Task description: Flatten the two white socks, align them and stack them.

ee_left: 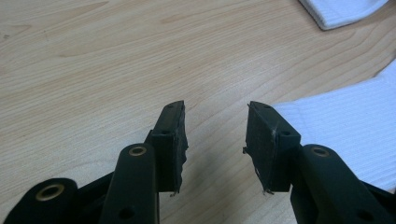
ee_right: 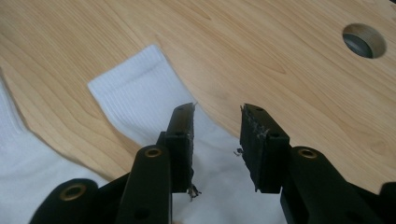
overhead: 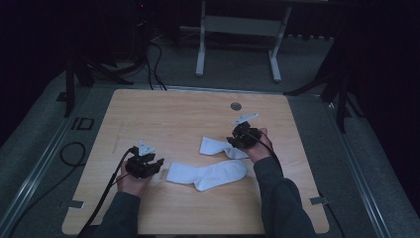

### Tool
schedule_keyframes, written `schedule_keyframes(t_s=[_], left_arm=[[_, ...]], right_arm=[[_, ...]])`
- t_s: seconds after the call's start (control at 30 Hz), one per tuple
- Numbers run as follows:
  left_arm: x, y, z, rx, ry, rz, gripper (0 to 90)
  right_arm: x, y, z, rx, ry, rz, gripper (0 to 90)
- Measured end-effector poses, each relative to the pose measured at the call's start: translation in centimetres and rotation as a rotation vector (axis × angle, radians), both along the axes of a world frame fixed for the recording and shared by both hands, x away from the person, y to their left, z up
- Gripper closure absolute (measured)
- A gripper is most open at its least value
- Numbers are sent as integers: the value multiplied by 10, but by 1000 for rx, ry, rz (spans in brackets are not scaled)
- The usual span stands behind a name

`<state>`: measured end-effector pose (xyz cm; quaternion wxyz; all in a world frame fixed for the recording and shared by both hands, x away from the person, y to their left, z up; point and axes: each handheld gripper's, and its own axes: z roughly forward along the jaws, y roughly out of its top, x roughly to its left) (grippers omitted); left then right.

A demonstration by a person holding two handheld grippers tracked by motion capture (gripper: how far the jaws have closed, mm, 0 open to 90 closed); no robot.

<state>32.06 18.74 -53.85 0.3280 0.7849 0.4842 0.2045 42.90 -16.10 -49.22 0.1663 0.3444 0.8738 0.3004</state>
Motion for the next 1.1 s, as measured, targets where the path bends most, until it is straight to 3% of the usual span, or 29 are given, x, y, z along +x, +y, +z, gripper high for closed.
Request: schedule_keyframes(t_s=[0.27, 0.37, 0.5, 0.8, 1.1], left_arm=[[0, 0, 0, 1, 0, 1, 578], [-1, 0, 0, 3, -3, 1, 578], [-1, 0, 1, 2, -4, 1, 577], [-1, 0, 1, 4, -5, 2, 576], [-1, 0, 1, 4, -4, 2, 576]], right_arm=[[3, 21, 0, -20, 0, 32, 621], [3, 27, -3, -25, 19, 48, 603], [1, 34, -11, -85, 30, 71, 580], [1, 28, -30, -156, 81, 93, 541], [2, 27, -36, -141, 84, 121, 493]])
